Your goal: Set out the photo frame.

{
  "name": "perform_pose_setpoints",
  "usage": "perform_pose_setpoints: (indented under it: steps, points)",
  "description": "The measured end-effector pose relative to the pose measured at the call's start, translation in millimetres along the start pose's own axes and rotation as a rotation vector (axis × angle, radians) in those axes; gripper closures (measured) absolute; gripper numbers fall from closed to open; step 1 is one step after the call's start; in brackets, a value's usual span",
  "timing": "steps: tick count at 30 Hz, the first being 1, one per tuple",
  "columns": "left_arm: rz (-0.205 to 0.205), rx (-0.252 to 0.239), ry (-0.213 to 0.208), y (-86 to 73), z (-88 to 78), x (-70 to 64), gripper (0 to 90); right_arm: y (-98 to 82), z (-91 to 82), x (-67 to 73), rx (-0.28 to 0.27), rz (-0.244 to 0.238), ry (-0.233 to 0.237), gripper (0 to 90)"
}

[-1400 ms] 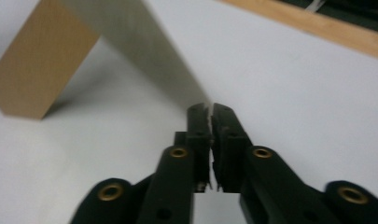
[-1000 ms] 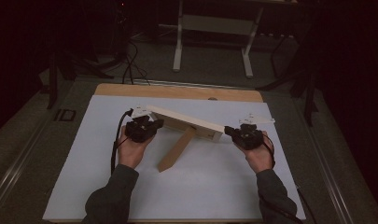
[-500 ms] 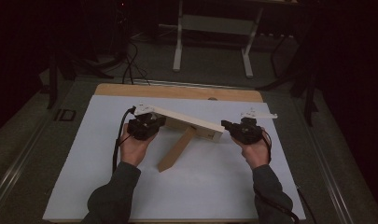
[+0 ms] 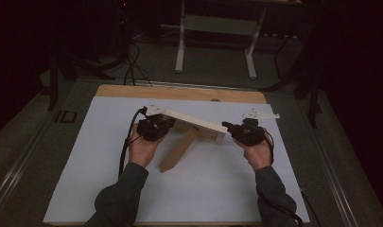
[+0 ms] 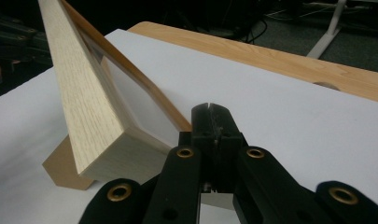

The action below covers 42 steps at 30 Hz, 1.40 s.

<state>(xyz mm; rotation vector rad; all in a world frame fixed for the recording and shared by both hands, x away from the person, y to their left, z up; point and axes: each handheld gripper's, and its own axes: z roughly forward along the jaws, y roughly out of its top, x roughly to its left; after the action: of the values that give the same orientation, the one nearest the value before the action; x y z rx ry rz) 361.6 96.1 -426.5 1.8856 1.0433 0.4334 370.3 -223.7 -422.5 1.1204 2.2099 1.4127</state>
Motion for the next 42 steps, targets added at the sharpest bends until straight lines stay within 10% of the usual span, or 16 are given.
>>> perform_pose_setpoints:
  steps: [42]
  points:
    - [0.114,0.035,-0.047,7.9,25.8,-46.5,89.3,-0.1,2.4,21.1,0.045,-0.080,0.083,89.9]
